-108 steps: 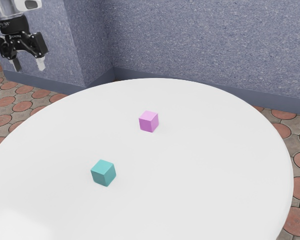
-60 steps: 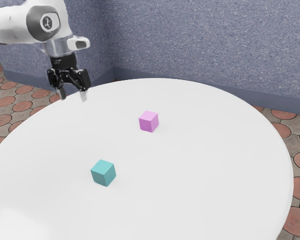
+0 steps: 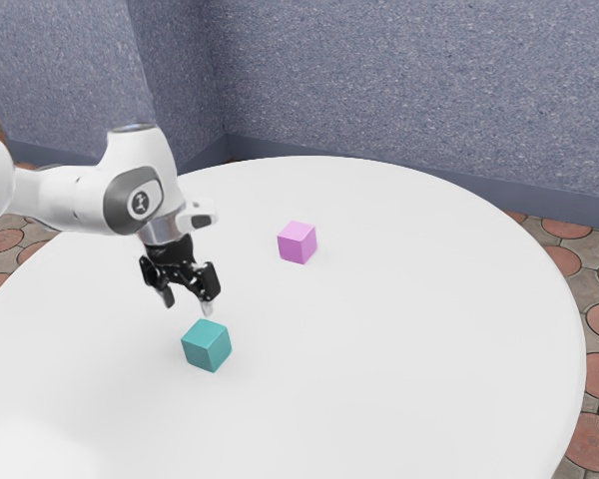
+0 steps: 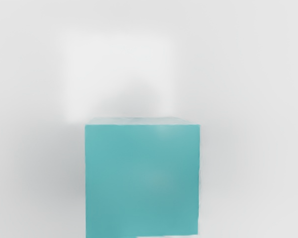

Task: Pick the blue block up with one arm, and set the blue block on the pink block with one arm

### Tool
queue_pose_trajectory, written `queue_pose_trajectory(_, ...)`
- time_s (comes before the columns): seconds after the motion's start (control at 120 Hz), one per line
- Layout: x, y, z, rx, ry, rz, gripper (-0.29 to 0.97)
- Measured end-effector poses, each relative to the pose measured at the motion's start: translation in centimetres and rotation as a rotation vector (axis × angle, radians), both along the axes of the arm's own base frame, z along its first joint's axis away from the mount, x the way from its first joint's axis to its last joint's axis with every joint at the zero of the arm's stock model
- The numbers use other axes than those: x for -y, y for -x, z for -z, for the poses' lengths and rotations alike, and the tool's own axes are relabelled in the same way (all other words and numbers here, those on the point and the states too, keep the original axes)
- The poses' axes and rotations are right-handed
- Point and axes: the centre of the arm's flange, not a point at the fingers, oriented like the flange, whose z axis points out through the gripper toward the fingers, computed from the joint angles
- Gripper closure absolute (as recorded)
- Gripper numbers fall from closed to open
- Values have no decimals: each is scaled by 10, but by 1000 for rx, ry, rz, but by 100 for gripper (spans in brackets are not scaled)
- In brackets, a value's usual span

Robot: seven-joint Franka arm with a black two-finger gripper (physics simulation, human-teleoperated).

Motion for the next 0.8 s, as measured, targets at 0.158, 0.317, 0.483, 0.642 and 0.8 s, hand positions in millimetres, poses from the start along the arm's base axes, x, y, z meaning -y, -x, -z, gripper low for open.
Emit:
queue_pose_trajectory(0.158, 15, 14, 21, 10, -23, 46, 6)
queue_pose_trajectory(0.317, 14, 17, 27, 25, -30, 64, 8)
queue_pose_trajectory(0.483, 32, 15, 35, 26, -30, 112, 9)
queue_pose_trajectory(0.642, 27, 15, 42, 18, -18, 97, 9)
queue_pose_trajectory(0.8, 25, 13, 53, 3, -6, 86, 9)
